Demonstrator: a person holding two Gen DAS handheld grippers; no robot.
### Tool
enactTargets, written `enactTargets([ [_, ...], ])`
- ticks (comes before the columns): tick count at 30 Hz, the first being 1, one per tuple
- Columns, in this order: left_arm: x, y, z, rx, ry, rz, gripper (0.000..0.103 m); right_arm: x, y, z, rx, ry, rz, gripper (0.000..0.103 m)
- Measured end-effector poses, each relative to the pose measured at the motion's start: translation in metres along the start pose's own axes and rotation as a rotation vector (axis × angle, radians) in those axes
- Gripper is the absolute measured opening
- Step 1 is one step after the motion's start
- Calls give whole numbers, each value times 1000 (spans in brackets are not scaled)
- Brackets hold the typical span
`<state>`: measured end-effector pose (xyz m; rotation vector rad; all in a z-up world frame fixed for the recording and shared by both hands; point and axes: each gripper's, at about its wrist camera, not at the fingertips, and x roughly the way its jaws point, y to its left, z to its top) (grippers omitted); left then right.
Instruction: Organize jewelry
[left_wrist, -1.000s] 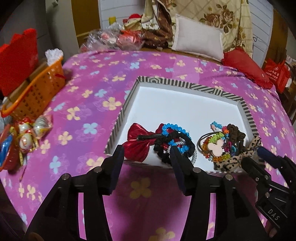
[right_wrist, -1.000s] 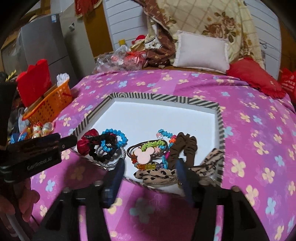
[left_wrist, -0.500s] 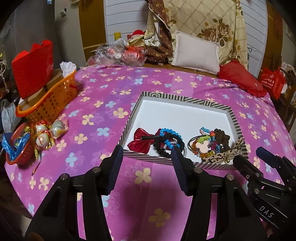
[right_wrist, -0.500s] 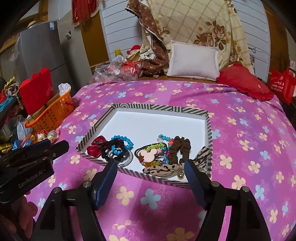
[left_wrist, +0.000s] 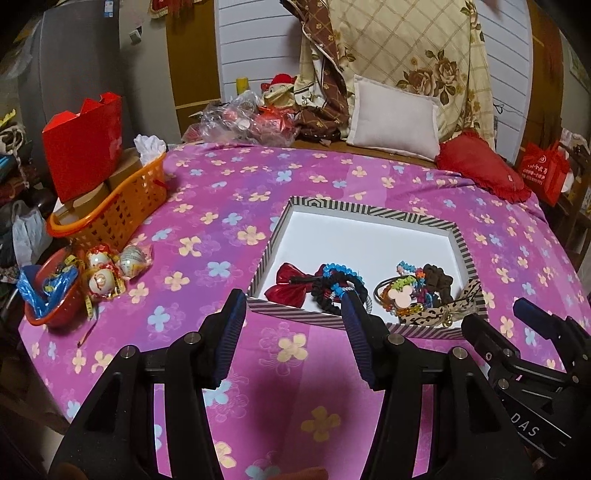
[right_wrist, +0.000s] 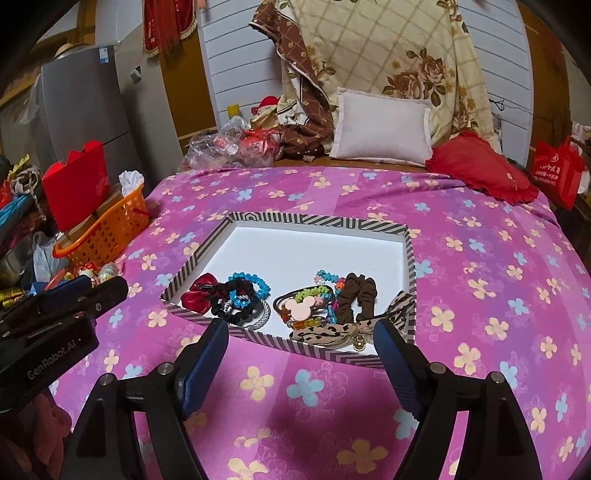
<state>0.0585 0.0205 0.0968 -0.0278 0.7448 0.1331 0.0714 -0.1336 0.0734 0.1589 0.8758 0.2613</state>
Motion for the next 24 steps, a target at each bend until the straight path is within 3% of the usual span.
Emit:
enactTargets([
  [24,-6,4,-1,6,-7,13,53,0,1,0,-2,19,-11,80],
])
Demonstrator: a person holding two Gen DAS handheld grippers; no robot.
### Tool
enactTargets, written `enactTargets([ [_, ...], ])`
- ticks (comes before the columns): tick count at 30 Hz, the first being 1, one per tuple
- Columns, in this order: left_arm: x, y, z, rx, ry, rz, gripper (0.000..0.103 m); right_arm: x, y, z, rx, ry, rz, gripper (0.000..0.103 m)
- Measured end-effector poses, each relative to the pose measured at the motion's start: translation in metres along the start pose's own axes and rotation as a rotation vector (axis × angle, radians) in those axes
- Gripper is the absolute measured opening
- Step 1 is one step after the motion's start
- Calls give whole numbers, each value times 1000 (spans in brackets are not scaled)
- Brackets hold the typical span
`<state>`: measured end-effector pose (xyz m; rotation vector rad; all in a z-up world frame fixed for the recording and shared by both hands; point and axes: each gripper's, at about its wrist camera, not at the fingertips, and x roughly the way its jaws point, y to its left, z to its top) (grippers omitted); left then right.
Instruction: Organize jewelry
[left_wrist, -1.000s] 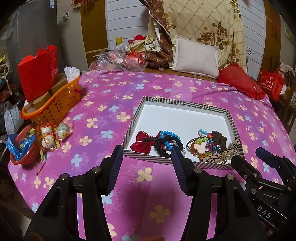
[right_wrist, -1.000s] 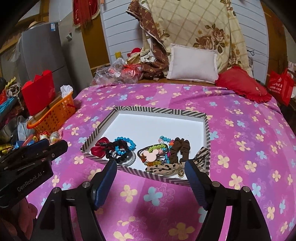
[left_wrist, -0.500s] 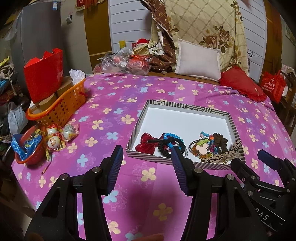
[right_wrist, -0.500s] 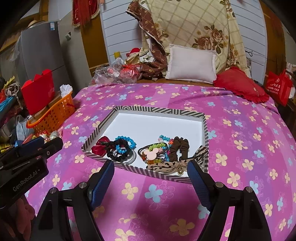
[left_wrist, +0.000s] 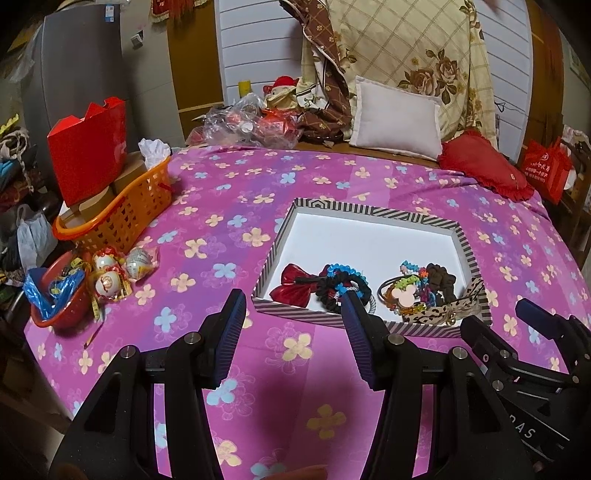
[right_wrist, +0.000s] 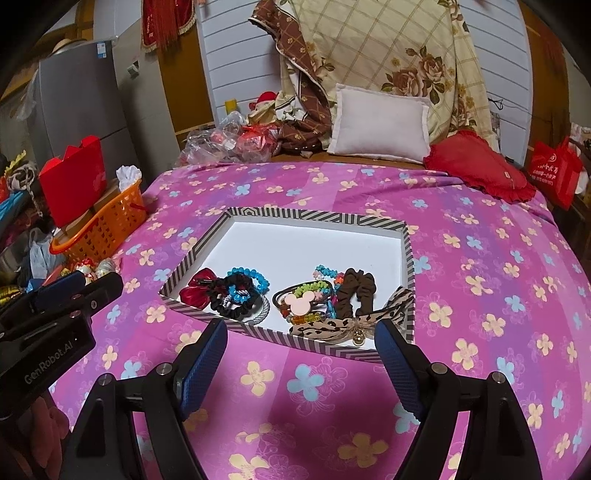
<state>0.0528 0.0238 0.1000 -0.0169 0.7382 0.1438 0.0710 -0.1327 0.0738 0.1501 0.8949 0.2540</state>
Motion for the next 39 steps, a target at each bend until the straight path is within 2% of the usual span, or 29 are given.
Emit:
enactTargets([
  [39,15,-5,1,18,19,10,53,17,-6,-6,11,28,0,80],
])
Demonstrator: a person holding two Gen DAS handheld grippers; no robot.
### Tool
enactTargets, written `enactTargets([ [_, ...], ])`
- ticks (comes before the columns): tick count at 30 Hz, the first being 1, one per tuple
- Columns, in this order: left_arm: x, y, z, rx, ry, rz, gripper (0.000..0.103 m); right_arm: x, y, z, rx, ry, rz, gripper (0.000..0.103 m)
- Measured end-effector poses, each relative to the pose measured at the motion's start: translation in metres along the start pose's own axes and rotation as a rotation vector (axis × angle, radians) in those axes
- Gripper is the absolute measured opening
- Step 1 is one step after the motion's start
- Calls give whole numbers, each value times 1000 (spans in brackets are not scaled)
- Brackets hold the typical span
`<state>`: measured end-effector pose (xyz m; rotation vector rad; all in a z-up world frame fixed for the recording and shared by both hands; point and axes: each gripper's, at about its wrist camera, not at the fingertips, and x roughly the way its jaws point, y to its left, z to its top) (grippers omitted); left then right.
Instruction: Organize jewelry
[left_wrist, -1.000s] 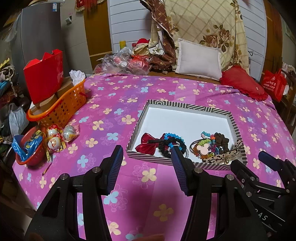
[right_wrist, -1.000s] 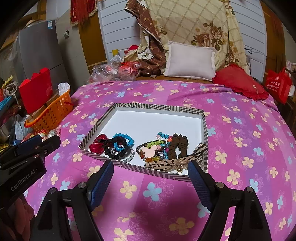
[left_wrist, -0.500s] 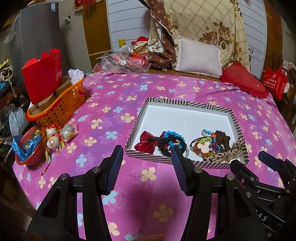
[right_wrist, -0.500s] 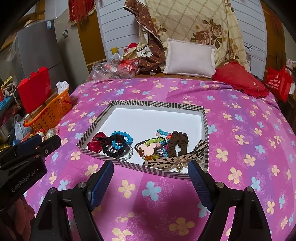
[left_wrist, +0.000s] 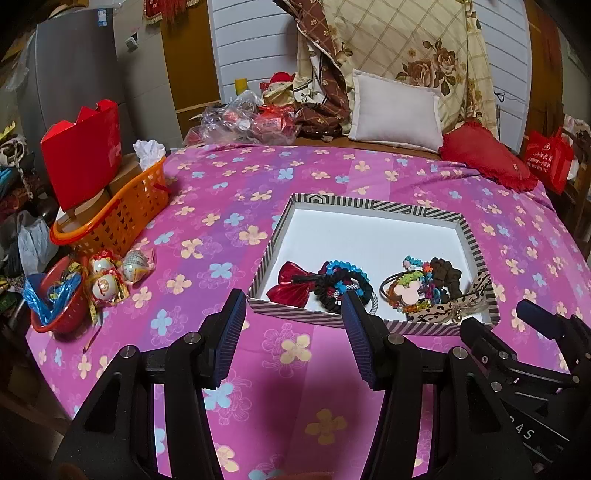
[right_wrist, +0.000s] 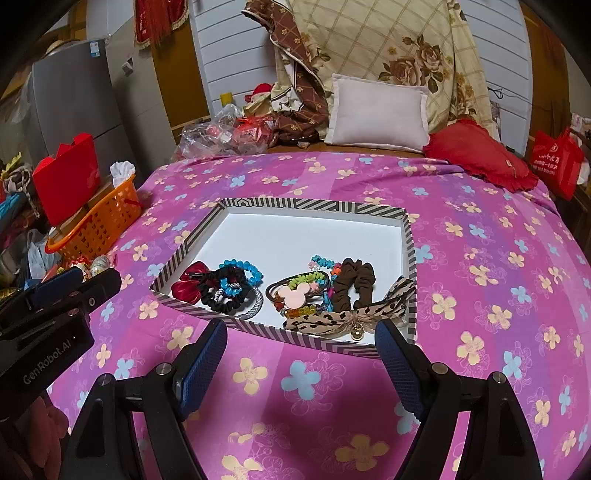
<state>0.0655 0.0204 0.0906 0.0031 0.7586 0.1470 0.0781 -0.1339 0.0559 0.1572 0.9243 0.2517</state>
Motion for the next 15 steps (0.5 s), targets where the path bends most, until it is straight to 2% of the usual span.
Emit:
enactTargets([
  [11,2,0,0,-2,-2,1,53,5,-1,-3,-6,15,3,80],
  [15,10,9,1,-16,22,-10,53,5,-9,-5,-9,8,-13,80],
])
